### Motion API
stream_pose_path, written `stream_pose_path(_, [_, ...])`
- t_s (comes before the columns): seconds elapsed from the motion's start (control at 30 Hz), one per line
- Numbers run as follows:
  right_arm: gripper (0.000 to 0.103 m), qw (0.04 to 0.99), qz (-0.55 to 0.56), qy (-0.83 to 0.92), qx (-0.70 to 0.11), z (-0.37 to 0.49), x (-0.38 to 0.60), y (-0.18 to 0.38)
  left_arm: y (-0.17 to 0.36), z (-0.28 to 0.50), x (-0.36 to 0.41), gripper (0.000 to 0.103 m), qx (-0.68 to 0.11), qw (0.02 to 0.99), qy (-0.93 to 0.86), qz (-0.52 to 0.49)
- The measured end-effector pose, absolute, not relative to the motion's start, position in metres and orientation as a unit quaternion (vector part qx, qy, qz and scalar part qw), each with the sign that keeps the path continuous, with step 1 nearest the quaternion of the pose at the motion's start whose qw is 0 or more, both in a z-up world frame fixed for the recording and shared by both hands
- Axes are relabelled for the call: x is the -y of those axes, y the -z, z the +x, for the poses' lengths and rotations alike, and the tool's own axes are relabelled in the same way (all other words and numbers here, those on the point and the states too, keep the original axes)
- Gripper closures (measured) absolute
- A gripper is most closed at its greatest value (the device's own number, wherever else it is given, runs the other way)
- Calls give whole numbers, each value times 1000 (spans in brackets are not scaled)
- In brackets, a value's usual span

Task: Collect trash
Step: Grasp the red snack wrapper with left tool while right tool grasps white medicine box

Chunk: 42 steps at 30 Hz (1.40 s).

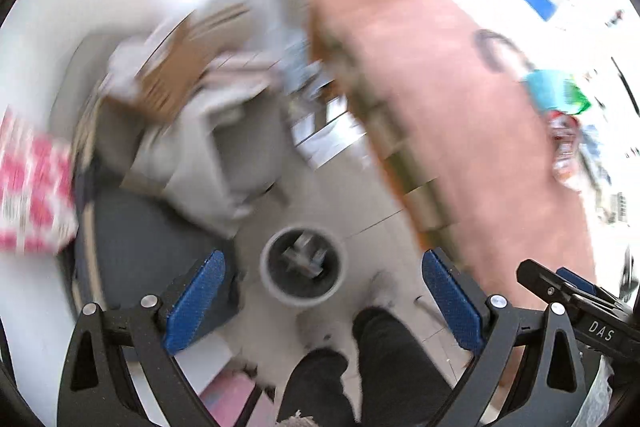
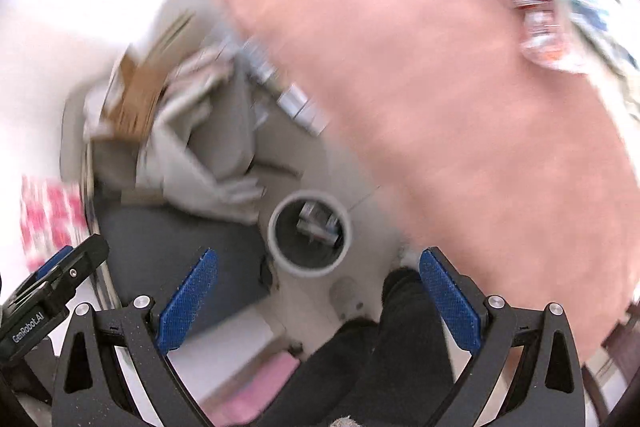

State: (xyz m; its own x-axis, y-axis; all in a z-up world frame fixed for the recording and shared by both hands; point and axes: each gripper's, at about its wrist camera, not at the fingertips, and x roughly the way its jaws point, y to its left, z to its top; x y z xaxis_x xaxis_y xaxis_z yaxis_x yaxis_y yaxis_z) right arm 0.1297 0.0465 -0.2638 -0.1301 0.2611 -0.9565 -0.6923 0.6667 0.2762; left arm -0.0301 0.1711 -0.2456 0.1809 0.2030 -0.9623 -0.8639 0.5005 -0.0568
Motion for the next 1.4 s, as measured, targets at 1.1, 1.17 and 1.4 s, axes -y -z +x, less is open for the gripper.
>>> stream_pose_path(1.1, [11,741,-132,-123,-647,574,79,380,341,388,-124,2,-654,699,-197,-213])
stream_pose_path(1.17, [23,741,-140,-118,-646,569,75,380,345,390,-128,2,-654,697,-193,-220])
stream_pose_path(1.4, [23,713,-112,-95,-686,530,103,378,363,385,-135,3,-654,687,-168,-268])
